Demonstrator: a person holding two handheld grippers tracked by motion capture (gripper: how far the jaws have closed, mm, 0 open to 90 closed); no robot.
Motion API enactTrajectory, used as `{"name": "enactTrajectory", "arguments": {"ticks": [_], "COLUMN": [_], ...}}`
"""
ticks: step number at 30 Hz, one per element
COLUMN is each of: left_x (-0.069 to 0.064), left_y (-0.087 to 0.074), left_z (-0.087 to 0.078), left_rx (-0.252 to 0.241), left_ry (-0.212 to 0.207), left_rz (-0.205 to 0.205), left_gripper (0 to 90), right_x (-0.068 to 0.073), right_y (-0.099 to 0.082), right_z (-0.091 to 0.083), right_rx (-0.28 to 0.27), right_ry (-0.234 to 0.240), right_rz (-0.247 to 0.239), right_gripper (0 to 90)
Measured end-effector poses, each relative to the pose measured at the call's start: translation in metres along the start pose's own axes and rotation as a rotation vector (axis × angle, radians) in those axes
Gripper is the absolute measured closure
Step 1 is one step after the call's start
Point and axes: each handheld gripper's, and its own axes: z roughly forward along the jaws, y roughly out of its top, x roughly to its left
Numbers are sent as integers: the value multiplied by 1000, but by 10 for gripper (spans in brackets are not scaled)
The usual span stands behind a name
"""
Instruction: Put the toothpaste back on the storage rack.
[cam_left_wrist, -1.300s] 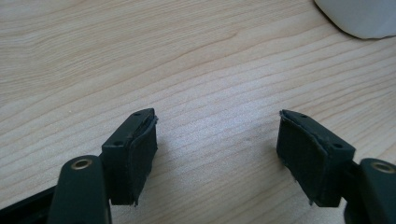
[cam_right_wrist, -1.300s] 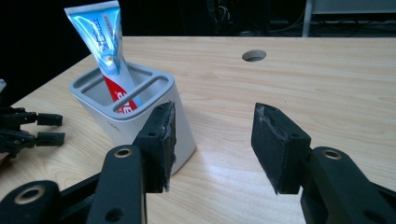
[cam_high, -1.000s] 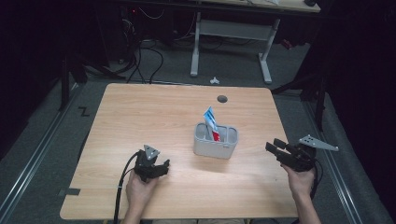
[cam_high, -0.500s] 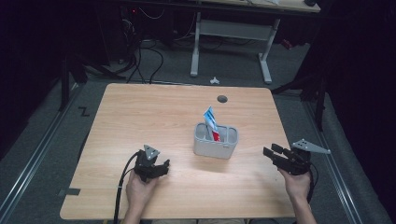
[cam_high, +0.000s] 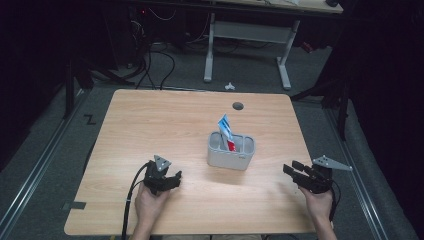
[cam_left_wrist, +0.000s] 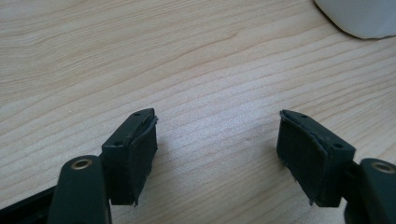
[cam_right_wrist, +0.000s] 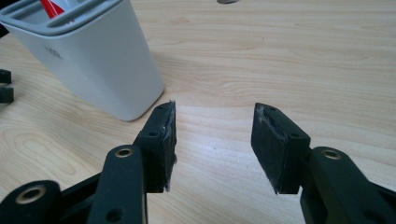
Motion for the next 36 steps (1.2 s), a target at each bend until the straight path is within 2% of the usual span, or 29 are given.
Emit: {"name": "enactTrajectory", "arguments": {"ticks": [15,22,28,35,36], "left_x": [0,0,0,0,0], "left_y": [0,0,0,0,0], "left_z": [0,0,0,0,0], "left_rx": [1,0,1,1,1], "left_ry": [0,0,0,0,0], "left_rz": [0,0,0,0,1], "left_gripper": [293,293,293,293,292], "right_x": [-3,1,2,2,2], "right_y": [-15,-20,-26,-30,-31], "right_z": [9,17,23,26,28], "right_rx": [33,55,68,86,91], "right_ry": [-34,-89,-120,-154,-170], "right_rz": [-1,-56,-60,-82,-96], "right_gripper": [494,485,484,479,477]}}
